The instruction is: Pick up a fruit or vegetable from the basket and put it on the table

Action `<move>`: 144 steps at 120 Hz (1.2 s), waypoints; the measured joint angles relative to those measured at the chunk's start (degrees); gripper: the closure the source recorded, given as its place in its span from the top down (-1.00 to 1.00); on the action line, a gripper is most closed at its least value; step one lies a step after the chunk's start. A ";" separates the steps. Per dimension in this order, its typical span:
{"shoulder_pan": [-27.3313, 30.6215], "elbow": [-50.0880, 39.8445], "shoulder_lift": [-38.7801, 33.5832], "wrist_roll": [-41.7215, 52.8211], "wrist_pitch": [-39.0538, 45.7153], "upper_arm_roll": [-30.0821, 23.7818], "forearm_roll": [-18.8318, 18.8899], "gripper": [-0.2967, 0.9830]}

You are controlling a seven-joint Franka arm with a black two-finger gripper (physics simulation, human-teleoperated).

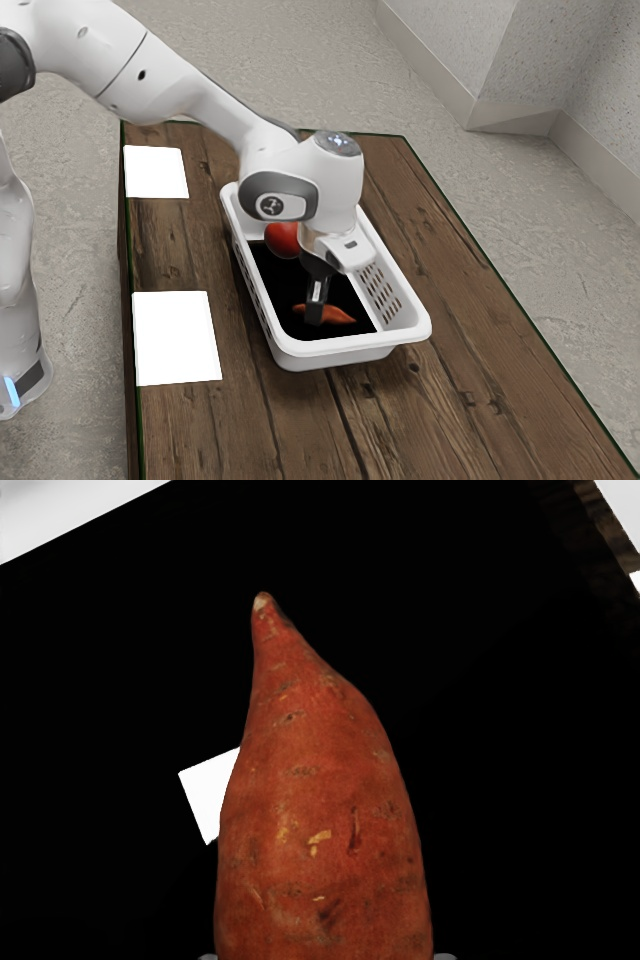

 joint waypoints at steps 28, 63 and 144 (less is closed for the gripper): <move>-0.03 0.65 -0.38 -1.78 0.38 -0.27 0.78 -0.38; 0.12 9.81 -2.48 -4.64 -5.27 0.44 4.17 -0.35; 11.42 21.72 -3.06 -9.10 -25.62 15.24 8.48 -0.40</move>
